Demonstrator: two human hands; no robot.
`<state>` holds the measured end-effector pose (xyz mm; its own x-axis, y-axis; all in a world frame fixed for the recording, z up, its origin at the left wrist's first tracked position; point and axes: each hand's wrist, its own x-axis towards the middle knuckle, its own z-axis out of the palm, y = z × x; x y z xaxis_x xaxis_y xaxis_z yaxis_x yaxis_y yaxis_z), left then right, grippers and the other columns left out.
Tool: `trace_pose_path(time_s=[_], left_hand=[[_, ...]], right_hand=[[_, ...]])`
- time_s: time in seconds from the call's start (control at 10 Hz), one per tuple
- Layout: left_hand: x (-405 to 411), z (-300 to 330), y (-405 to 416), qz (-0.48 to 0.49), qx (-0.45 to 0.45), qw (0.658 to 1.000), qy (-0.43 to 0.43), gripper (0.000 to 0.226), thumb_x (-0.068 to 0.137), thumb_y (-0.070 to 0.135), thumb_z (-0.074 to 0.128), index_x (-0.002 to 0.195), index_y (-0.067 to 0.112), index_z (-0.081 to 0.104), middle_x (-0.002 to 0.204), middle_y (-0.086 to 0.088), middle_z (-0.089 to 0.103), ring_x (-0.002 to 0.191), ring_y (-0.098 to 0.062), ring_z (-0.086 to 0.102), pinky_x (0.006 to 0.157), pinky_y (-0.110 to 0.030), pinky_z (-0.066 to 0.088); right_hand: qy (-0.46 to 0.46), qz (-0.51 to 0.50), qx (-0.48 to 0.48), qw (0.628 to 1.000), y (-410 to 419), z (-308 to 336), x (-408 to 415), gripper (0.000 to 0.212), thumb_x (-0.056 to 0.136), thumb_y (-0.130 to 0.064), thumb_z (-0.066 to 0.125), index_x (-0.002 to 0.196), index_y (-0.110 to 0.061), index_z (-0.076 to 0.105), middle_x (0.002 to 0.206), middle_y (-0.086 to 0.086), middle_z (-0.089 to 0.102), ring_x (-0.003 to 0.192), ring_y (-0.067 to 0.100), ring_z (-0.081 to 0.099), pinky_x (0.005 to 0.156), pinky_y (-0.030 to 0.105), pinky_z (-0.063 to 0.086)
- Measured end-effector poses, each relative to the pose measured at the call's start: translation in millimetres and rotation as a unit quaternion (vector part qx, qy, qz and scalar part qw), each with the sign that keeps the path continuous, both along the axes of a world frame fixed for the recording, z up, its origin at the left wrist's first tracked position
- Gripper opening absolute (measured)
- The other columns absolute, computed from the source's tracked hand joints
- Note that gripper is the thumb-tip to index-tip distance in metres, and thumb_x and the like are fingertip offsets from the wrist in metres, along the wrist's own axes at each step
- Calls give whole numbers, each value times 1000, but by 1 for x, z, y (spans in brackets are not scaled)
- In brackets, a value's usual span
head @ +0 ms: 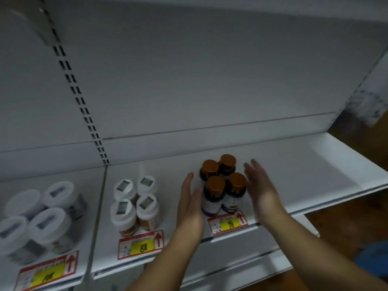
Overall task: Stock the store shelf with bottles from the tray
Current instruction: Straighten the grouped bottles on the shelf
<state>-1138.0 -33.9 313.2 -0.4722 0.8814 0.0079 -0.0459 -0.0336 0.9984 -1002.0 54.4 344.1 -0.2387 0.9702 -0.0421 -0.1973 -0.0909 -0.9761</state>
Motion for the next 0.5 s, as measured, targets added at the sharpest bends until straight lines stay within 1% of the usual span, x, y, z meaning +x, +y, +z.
trace_pose_path(time_s=[0.1,0.2,0.3,0.4,0.5], left_hand=[[8,-14,25,-6,-11,999,-47,37,94,47,37,131,49,28,121,35,42,96,30,47,76,4,39],[18,-17,38,18,2,997,-76,54,89,56,42,138,37,37,141,9,48,121,-4,52,103,-32,43],[28,-15,37,43,12,992,-122,66,78,64,47,137,34,41,138,0,55,122,-22,56,105,-51,42],[33,-9,36,52,2,990,-131,59,83,63,45,136,36,42,137,-1,56,121,-23,57,104,-54,42],[34,-7,35,59,-30,991,-113,42,92,56,33,133,47,39,144,11,46,130,-20,48,110,-47,36]], right_hand=[[-54,102,-9,993,13,-15,-10,43,91,-50,43,127,-27,51,118,-6,68,111,13,62,92,30,52],[-28,148,8,989,23,-22,-10,38,90,-52,41,121,-38,56,118,-8,68,107,12,65,82,26,56],[-30,169,11,985,29,-29,-9,35,93,-53,37,114,-38,60,112,-7,70,104,15,67,76,26,57],[-41,166,-6,985,31,-38,-12,41,94,-54,33,124,-35,54,123,-2,65,113,19,62,96,45,50],[-27,175,-61,982,35,-40,-7,47,89,-63,34,126,-40,53,129,-4,62,117,17,59,102,47,45]])
